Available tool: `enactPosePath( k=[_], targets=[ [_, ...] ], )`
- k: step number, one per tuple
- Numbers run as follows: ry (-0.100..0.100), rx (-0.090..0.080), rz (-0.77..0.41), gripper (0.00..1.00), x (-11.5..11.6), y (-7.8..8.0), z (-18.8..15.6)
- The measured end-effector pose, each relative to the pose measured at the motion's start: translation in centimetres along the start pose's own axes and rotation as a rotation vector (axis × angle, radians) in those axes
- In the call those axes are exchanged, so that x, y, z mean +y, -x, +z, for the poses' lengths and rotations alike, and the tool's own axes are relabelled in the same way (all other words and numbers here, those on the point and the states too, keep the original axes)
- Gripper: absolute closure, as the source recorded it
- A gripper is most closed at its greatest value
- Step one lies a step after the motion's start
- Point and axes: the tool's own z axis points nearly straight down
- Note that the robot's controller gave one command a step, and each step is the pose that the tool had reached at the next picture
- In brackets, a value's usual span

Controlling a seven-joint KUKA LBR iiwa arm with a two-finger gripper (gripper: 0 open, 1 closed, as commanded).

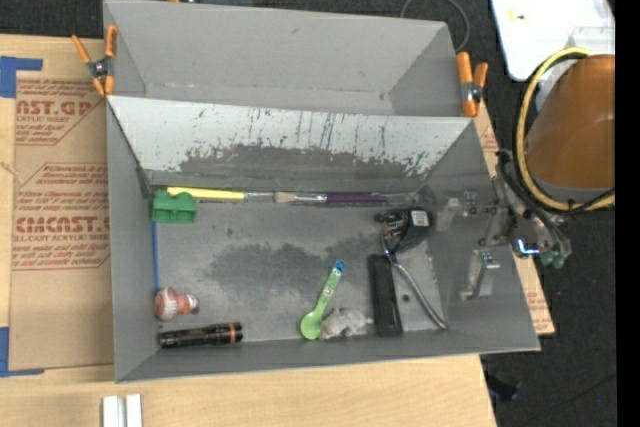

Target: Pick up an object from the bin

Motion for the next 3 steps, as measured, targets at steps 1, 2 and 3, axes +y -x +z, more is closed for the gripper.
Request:
enactPosePath(
  k=[1,2,3],
  targets=[
    [-0.002,-0.008,-0.002,0.0,0.1,0.2,-0.4],
    [-0.003,-0.014,-0.054,0.0,-1.3,1.6,6.0],
    [-0.002,-0.018,0.026,0.0,-0.8,4.4,12.8]
  ],
)
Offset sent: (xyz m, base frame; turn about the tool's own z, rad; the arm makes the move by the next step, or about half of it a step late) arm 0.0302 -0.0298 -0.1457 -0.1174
